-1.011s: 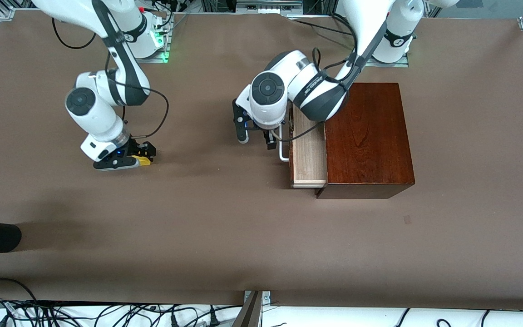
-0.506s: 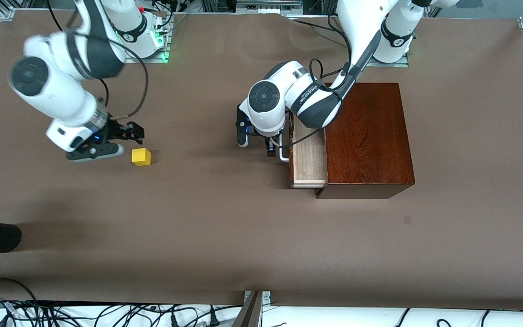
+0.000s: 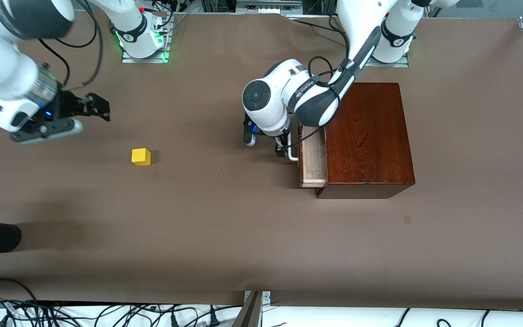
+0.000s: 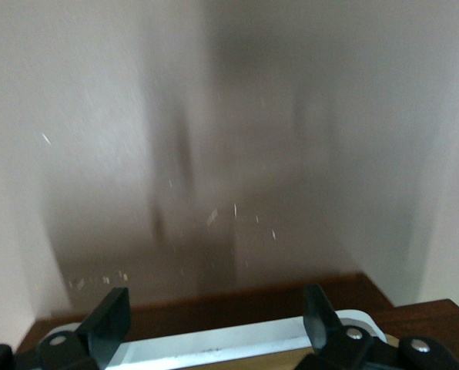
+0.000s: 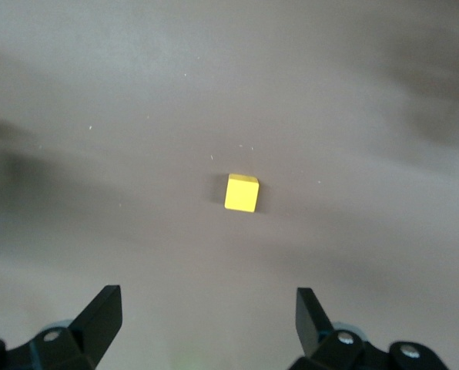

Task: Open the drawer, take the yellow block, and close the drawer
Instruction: 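Push the drawer shut with the left gripper while the right gripper withdraws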

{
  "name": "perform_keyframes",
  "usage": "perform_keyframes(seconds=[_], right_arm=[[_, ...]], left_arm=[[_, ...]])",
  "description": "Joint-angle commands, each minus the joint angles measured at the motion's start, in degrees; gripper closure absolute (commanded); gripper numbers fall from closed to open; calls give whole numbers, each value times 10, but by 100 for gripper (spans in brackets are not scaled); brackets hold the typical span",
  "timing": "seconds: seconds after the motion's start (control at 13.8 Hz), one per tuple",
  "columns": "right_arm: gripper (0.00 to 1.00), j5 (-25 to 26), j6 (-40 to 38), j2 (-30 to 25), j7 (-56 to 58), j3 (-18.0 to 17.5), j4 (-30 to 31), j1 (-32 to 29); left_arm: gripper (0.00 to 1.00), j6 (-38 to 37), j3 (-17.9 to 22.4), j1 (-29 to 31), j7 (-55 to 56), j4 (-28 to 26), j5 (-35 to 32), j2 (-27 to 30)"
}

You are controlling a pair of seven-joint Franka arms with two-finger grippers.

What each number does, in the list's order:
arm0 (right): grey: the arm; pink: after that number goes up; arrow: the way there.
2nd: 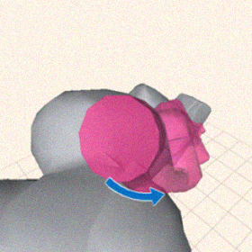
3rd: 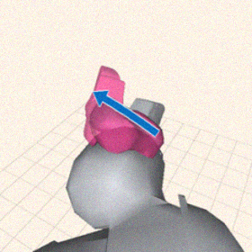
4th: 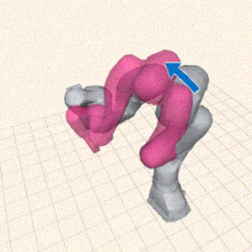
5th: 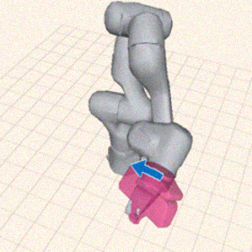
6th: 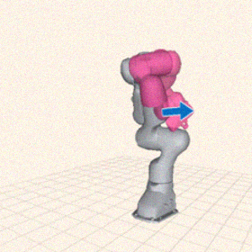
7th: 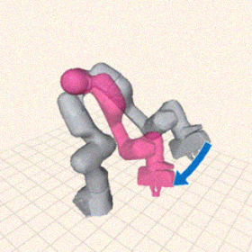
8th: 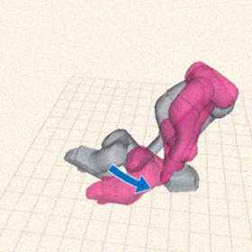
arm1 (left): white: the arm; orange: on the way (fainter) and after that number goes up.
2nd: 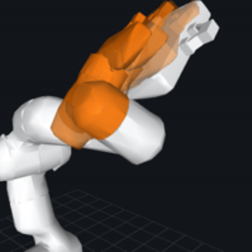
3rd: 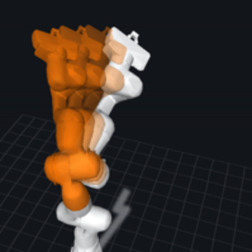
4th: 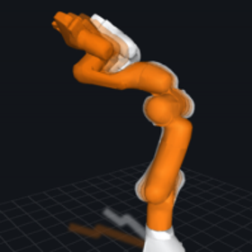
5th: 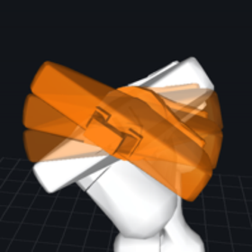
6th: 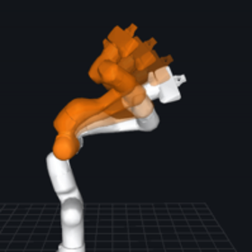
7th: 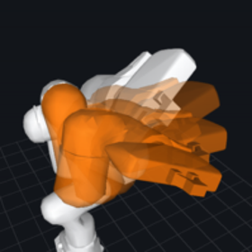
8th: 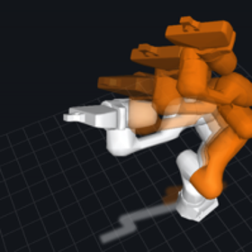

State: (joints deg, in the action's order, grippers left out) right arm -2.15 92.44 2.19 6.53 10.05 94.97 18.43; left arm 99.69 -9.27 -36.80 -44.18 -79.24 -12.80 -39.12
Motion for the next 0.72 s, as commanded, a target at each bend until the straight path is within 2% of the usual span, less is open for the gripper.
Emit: perform_keyframes(seconds=[0.0, 0.14, 0.65], right_arm=[[0, -4, -27, -39, 27, -7, 7, -21], [0, -4, -29, -40, 28, 2, 4, -21], [0, 1, -24, -29, 30, -1, -30, -16]], left_arm=[[0, -54, 7, 2, -22, -3, -30, 9], [0, -69, 16, 3, -22, -4, -38, 9], [0, -85, 15, 10, -23, 1, -50, 15]])
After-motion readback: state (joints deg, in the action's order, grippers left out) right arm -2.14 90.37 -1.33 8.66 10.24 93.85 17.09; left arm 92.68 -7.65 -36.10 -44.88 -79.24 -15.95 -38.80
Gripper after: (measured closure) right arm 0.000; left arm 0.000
